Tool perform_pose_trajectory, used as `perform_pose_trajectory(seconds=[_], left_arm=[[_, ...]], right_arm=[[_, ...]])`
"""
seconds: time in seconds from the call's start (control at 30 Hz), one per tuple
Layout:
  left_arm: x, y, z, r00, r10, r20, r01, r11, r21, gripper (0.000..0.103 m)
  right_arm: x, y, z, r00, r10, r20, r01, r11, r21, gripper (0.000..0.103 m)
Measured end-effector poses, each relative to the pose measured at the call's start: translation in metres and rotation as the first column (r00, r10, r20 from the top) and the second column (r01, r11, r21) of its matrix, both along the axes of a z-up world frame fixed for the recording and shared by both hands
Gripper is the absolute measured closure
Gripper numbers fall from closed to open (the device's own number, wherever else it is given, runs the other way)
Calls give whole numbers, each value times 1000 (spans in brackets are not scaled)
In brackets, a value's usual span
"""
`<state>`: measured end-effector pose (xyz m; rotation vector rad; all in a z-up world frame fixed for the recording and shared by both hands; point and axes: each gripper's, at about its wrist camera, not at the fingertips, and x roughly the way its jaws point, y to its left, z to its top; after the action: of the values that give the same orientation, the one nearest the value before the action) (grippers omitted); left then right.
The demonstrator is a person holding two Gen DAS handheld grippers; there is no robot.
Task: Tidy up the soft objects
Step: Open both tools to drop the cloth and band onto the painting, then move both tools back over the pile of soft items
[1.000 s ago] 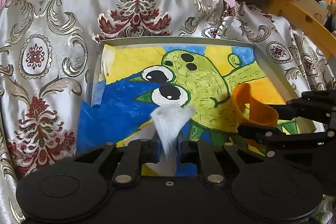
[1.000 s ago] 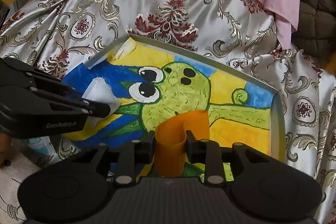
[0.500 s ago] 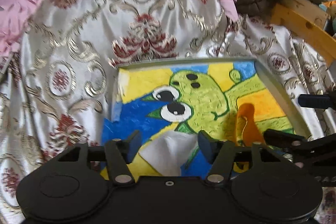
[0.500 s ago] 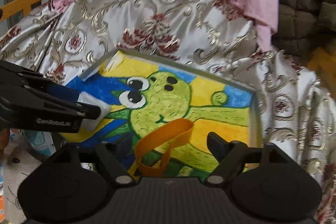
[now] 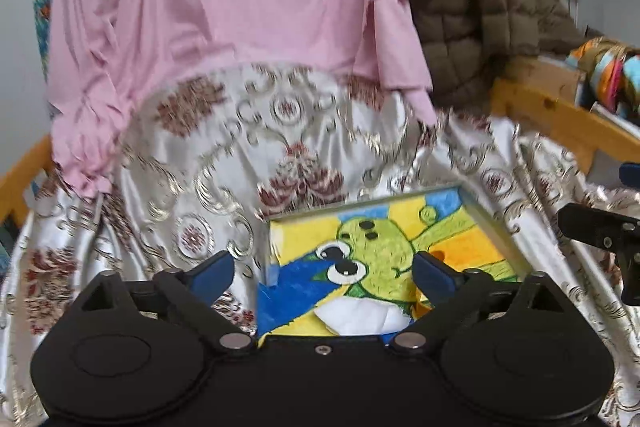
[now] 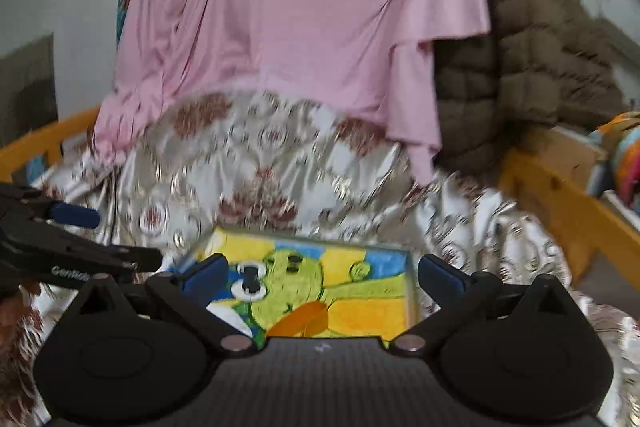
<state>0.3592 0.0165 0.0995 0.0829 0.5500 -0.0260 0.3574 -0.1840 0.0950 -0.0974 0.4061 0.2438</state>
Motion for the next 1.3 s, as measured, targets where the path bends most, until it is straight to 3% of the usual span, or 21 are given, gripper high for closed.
perform_pose_trajectory(seconds=[0.23, 0.63, 1.0, 1.13, 1.3], left_arm=[[-61, -4, 15, 998, 11, 60, -10, 1000, -10, 1], [-170, -10, 14, 990, -8, 138, 11, 1000, -22, 1], [-244, -8, -19, 988, -50, 146, 56, 998, -38, 1], [-261, -3, -32, 989, -62, 137, 69, 997, -45, 1], [-270, 2, -52, 991, -103, 89, 104, 994, -15, 1]], right_arm=[[-64, -13, 14, 998, -57, 41, 54, 997, 63, 0], [-187, -18, 2, 989, -69, 130, 53, 991, 124, 0], [-271, -1, -32, 991, -42, 124, 33, 997, 77, 0], [-293, 5, -47, 990, -40, 134, 36, 999, 32, 0], [-306, 3, -63, 995, -37, 96, 33, 998, 45, 0]])
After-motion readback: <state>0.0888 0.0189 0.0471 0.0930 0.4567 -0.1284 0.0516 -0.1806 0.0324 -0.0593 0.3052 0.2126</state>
